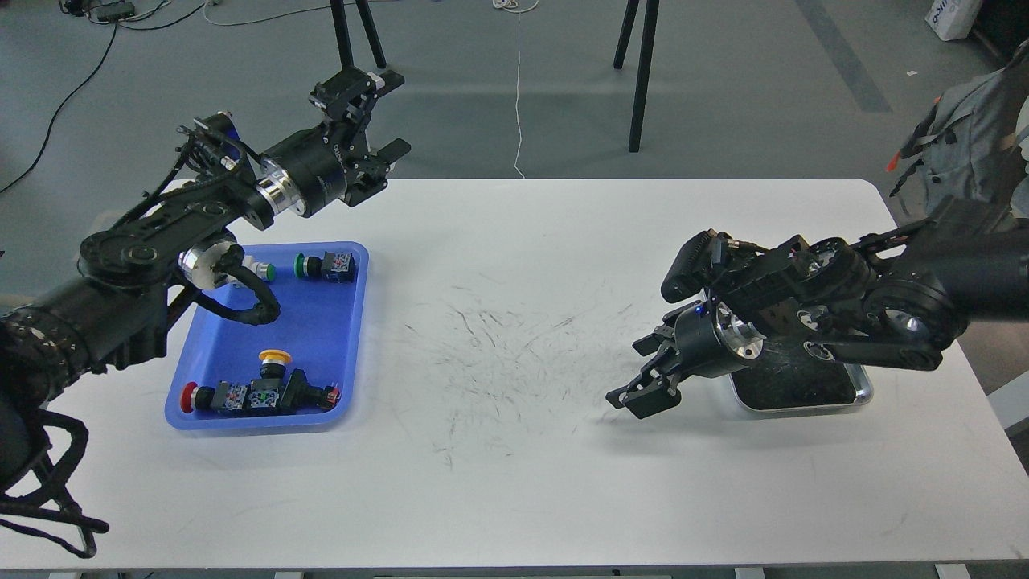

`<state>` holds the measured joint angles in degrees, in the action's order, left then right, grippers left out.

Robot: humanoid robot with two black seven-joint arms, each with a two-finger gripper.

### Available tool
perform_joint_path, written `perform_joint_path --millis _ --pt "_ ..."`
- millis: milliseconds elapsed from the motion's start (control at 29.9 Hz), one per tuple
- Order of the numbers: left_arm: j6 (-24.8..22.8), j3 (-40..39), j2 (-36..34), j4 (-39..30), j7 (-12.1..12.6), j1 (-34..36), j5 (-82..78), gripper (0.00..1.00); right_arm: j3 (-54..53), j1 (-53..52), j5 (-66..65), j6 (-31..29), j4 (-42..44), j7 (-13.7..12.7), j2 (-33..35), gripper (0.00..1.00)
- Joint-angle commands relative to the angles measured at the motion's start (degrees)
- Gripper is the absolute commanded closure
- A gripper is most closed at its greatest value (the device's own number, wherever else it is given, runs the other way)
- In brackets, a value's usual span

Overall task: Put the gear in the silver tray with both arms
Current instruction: 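Lower the right gripper onto the black gear and grasp it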

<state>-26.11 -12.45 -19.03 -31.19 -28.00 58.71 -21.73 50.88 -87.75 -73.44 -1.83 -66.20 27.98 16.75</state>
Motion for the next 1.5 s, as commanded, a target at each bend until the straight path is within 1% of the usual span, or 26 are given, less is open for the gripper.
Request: perform_joint_path --millis 0,100,368,468,669,802,1103,1170,1270,1337,1471 --pt "0.0 0.0 -0.1 0.0 0.0 -0.2 0.1 0.0 0.6 0.0 -1.4 -0.4 1.0 0.0 -0.8 0.07" --pt "0.0 -0.1 0.0 0.0 0.0 -0.3 0.1 0.0 0.9 0.6 -1.5 -0.4 2.7 0.0 -2.1 0.09" --pt "-0.2 -0.5 -0.1 0.0 0.0 -0.5 0.3 0.0 4.9 0.1 -2.8 -0.4 4.4 0.0 -6.4 0.1" --pt "-0.9 -0.6 -0.1 0.1 0.0 -0.6 0.5 0.0 5.3 0.3 -3.4 -0.4 4.8 0.0 -8.0 0.14" --pt "-0.9 -0.6 0.0 0.3 0.0 -0.9 0.8 0.0 5.7 0.3 -3.7 -0.4 4.9 0.0 -8.4 0.18" --pt "-0.9 -0.6 0.0 0.3 0.0 -0.9 0.8 0.0 6.3 0.3 -5.0 -0.5 5.0 0.0 -8.8 0.31" --pt "-0.9 -0.6 0.0 0.4 0.0 -0.9 0.8 0.0 6.5 0.3 -5.0 -1.2 5.1 0.0 -8.9 0.34" --pt "-0.9 -0.6 -0.1 0.4 0.0 -0.9 0.8 0.0 6.5 0.0 -5.0 -1.3 4.9 0.0 -8.9 0.41" --pt "-0.9 -0.6 -0.1 0.4 0.0 -1.0 0.8 0.0 6.5 0.0 -5.0 -2.5 4.9 0.0 -9.0 0.42" --pt "-0.9 -0.6 0.0 0.4 0.0 -1.0 0.8 0.0 6.5 -0.1 -5.0 -2.6 5.0 0.0 -9.1 0.48" --pt "-0.9 -0.6 0.0 0.4 0.0 -1.1 0.8 0.0 6.6 -0.1 -5.0 -2.8 4.9 0.0 -9.1 0.52"
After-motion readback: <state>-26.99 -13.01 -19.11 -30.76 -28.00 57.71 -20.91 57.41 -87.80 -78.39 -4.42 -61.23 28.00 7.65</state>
